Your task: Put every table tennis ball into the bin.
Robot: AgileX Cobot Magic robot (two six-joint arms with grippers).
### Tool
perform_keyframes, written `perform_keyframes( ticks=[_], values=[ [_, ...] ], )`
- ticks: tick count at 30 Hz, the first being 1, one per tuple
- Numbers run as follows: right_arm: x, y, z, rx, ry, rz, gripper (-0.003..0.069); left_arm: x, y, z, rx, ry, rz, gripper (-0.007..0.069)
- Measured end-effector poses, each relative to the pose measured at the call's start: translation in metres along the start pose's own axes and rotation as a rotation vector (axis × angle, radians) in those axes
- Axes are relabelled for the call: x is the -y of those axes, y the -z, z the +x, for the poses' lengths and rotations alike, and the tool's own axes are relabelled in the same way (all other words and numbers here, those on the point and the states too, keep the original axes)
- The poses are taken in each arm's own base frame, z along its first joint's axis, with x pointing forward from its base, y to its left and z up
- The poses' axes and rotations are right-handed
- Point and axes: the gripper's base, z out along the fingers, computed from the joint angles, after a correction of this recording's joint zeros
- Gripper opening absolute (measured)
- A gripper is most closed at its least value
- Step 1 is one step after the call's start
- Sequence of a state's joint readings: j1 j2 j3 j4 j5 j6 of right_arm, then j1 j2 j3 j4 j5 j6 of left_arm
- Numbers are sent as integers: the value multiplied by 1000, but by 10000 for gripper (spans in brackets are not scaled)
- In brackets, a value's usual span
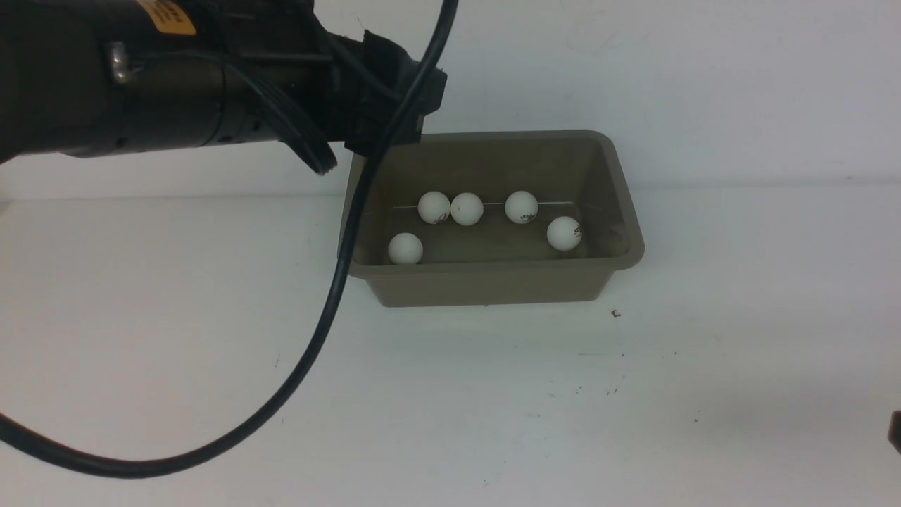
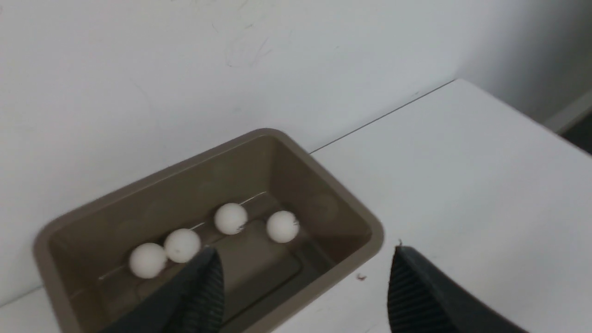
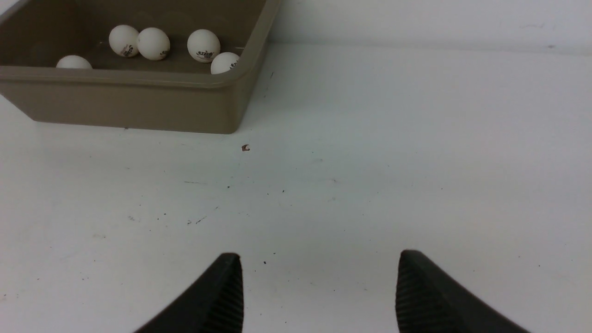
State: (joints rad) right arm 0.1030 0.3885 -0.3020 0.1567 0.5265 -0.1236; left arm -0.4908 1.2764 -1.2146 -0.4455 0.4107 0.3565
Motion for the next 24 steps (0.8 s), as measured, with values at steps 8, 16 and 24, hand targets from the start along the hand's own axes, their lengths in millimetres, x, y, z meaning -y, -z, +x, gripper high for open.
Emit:
perform_keyframes(
  ticks=[8,16,24],
  values=[
    [0,0,2,-24,0,-3,408,5,0,-2,22,140,57,437],
    [0,0,2,-27,0,-3,408,5,0,-5,50,134,54,437],
    [0,0,3,-30,0,-4,408,-3,-3,-14,168,5,-24,437]
  ],
)
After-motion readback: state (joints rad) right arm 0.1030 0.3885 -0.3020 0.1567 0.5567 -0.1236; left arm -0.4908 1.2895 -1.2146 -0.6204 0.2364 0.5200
